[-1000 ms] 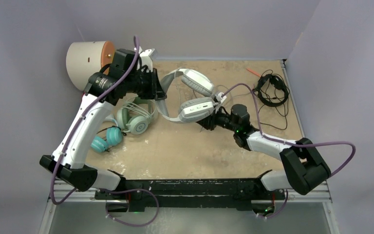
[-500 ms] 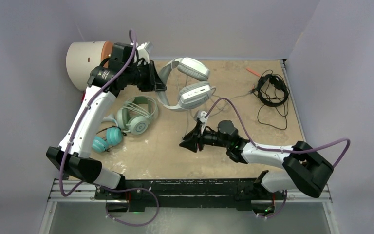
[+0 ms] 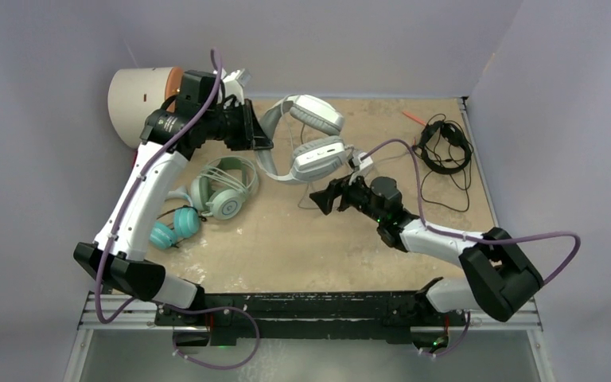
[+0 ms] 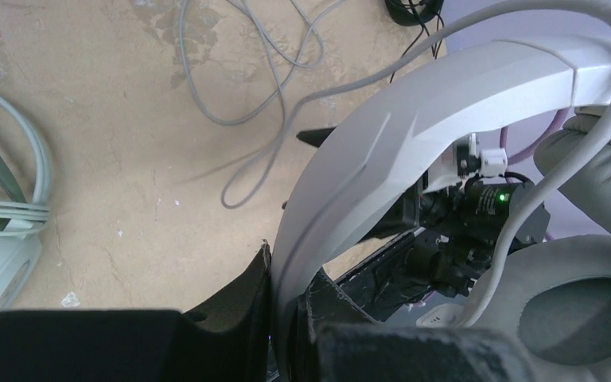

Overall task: Wrap the headphones
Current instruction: Wrap the headphones cable around the headphones.

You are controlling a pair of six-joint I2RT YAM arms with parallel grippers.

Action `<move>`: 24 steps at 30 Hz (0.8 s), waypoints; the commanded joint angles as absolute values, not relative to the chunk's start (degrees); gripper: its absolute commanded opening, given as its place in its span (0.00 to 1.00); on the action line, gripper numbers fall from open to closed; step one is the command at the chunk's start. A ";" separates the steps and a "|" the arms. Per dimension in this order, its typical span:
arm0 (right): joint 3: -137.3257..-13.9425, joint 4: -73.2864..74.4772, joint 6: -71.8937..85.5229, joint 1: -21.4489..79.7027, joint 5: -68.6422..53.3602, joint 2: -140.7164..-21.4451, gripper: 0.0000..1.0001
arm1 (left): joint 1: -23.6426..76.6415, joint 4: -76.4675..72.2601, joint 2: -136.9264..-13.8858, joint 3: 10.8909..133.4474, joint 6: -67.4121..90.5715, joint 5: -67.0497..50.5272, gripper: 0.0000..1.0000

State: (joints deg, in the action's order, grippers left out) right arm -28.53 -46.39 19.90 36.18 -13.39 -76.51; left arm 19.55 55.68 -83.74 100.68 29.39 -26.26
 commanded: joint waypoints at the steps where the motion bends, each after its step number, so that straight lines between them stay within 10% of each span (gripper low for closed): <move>1: -33.42 -43.32 18.99 35.68 -4.95 -78.38 0.94 | 19.41 52.71 -79.54 101.47 30.56 -28.92 0.00; 15: -40.55 -61.94 22.25 35.66 -17.82 -94.82 0.88 | 19.42 52.21 -79.28 101.34 31.64 -29.62 0.00; 24: -44.12 -70.35 26.70 36.47 -26.03 -103.92 0.25 | 19.34 50.57 -79.73 100.11 33.08 -28.05 0.00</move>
